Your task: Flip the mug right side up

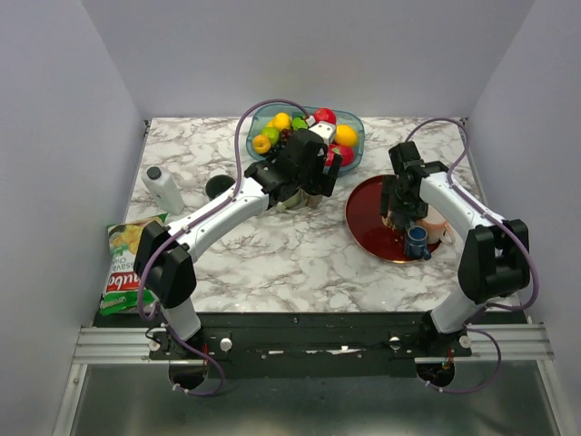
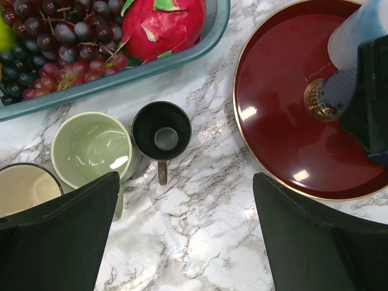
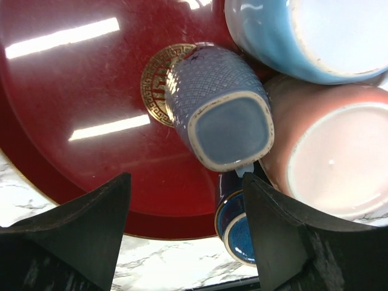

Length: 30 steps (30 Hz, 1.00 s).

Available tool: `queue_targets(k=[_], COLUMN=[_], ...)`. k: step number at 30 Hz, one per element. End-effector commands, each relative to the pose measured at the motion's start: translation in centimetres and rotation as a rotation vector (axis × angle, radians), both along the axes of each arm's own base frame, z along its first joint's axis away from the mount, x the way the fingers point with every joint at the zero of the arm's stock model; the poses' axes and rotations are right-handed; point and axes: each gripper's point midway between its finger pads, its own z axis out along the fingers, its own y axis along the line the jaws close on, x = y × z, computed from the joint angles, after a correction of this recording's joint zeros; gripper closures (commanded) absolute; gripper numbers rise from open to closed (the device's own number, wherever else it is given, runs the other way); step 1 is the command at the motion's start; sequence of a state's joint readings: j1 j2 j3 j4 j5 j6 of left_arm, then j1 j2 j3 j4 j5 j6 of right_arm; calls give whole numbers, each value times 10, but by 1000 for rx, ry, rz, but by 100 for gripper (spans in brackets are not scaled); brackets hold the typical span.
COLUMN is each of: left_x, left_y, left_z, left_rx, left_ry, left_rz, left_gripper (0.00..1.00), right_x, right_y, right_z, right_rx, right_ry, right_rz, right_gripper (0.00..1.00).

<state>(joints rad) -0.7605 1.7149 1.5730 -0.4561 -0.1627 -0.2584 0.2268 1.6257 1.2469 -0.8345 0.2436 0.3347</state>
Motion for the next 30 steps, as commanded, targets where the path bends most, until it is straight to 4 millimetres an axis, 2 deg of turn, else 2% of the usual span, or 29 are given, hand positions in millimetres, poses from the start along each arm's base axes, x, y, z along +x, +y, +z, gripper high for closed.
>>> queue_targets(k=[1, 8, 12, 19, 23, 27, 28, 29, 30], left_x=[2, 2, 3, 4, 5, 6, 7, 7, 8], left_y=[-2, 0, 0, 2, 3, 2, 2, 0, 2], left_z=[13, 8, 7, 5, 2, 1, 1, -1, -1], left_rx=[-36, -34, -37, -41, -41, -45, -47, -49, -49], left_ry=[-21, -10, -7, 1, 6, 11, 13, 16, 16], left_rz=[-17, -12, -14, -11, -9, -10, -10, -13, -10], left_gripper=[1, 1, 1, 1, 1, 1, 1, 1, 1], right_x=[-6, -4, 0, 14, 16, 17, 16, 16, 16], right_y=[-5, -10, -6, 1, 7, 13, 14, 16, 20], right_z=[-15, -17, -22, -17, -16, -14, -15, -16, -15], right_rx=[-3, -4, 18, 49, 79, 119, 126, 138, 155], right_ry=[51, 52, 55, 19, 12, 2, 5, 7, 6], right_rz=[4, 1, 36, 115, 115, 97, 90, 81, 82], right_gripper=[19, 19, 20, 24, 25, 35, 38, 46, 48])
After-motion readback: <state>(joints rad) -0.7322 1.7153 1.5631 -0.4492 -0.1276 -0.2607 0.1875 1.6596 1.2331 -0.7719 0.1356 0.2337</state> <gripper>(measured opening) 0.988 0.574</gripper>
